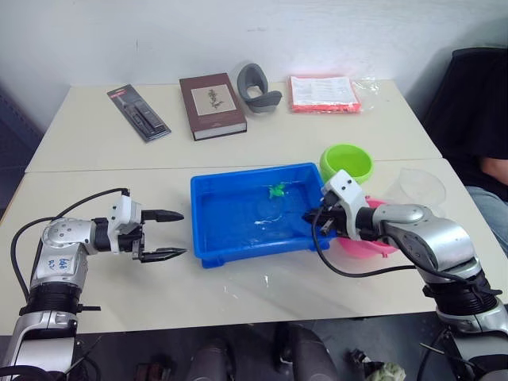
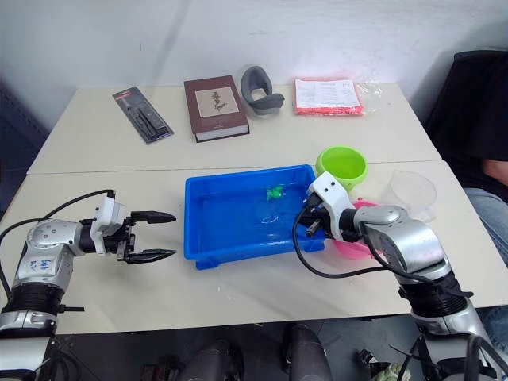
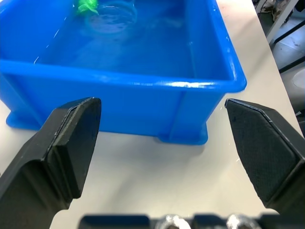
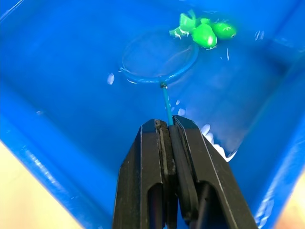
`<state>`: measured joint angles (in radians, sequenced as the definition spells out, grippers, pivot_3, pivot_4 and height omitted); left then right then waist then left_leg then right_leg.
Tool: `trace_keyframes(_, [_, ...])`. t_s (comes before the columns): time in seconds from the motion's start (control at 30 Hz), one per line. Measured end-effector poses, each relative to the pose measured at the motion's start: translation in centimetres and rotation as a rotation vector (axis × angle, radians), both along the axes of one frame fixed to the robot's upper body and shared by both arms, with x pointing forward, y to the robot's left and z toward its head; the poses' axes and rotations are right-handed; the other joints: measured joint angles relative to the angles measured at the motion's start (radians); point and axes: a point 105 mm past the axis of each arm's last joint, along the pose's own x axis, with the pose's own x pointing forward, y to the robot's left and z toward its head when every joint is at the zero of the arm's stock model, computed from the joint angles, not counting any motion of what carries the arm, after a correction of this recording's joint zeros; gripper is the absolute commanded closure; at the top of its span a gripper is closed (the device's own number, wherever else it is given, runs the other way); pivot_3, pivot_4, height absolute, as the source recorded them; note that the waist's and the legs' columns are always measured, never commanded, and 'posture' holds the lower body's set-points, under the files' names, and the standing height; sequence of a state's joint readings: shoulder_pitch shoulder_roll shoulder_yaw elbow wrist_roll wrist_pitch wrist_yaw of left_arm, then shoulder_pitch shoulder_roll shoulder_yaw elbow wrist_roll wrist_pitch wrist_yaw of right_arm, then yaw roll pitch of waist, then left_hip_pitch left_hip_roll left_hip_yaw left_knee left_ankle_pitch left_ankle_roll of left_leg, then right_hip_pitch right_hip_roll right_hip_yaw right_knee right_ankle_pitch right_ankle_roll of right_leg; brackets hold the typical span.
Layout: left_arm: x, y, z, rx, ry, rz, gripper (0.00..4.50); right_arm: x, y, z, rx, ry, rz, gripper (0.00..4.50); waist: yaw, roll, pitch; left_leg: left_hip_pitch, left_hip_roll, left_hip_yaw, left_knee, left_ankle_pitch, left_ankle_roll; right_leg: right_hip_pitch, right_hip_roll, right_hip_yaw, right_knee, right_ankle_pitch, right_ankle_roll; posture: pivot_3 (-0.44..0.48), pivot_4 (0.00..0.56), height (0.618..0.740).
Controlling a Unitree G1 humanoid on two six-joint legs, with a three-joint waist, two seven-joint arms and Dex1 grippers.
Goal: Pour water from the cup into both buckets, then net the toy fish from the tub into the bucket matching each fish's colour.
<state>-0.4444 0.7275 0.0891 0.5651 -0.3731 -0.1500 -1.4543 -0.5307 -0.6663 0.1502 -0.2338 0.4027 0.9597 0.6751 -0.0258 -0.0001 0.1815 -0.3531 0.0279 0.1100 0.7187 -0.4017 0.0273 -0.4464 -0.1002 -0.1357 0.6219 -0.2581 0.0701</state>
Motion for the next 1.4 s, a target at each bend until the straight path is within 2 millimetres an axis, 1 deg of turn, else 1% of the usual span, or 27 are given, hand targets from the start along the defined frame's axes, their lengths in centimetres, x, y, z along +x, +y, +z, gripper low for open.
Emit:
trace_keyframes(0.23, [0.1, 0.2, -0.1, 0.002, -0.006, -0.002, 0.02, -0.6, -0.9, -0.3, 0.052, 0.122, -0.056, 4.50, 0.000, 0.000, 0.000, 0.000, 0.000, 0.000, 0.000, 0.000, 0.000, 0.000, 0.000, 0.000, 0.000, 0.000, 0.000, 0.000, 0.150, 0.740])
trace_keyframes(0.4, [0.1, 0.1, -0.1, 0.003, -0.013, -0.009, 0.02, -0.8, -1.4, -0.6, 0.045, 0.159, -0.090, 4.50, 0.000, 0.000, 0.000, 0.000, 0.000, 0.000, 0.000, 0.000, 0.000, 0.000, 0.000, 0.000, 0.000, 0.000, 0.000, 0.000, 0.150, 0.740])
trace_keyframes(0.87, [0.1, 0.0, 0.0, 0.000, -0.014, -0.009, 0.02, 0.1, -1.2, 0.9, 0.049, 0.019, -0.062, 4.50, 0.000, 0.000, 0.000, 0.000, 0.000, 0.000, 0.000, 0.000, 0.000, 0.000, 0.000, 0.000, 0.000, 0.000, 0.000, 0.000, 0.150, 0.740])
trace_keyframes(1.0, [0.2, -0.1, 0.0, -0.003, -0.013, -0.007, 0.02, 0.0, -1.2, 0.9, 0.041, 0.017, -0.048, 4.50, 0.001, 0.000, 0.000, 0.000, 0.000, 0.000, 0.000, 0.000, 0.000, 0.000, 0.000, 0.000, 0.000, 0.000, 0.000, 0.000, 0.150, 0.740])
trace_keyframes(1.1, [0.3, -0.4, 0.4, -0.001, -0.025, -0.013, 0.02, -0.2, -1.3, 1.0, 0.031, 0.018, -0.037, 4.50, 0.001, 0.000, 0.000, 0.000, 0.000, 0.000, 0.000, 0.000, 0.000, 0.000, 0.000, 0.000, 0.000, 0.000, 0.000, 0.000, 0.150, 0.740])
trace_keyframes(1.23, [0.3, -0.8, 0.8, 0.001, -0.036, -0.021, 0.02, -0.8, -1.0, 1.1, 0.029, 0.020, -0.009, 4.50, 0.000, 0.000, 0.000, 0.000, 0.000, 0.000, 0.000, 0.000, 0.000, 0.000, 0.000, 0.000, 0.000, 0.000, 0.000, 0.000, 0.150, 0.740])
trace_keyframes(1.4, [0.2, -1.2, 1.1, -0.001, -0.040, -0.028, 0.02, -2.4, -0.5, 1.2, 0.053, 0.029, 0.054, 4.50, 0.003, 0.000, 0.000, 0.000, 0.000, -0.001, 0.000, 0.000, 0.000, 0.000, -0.001, 0.000, 0.000, 0.000, 0.000, 0.000, 0.150, 0.740])
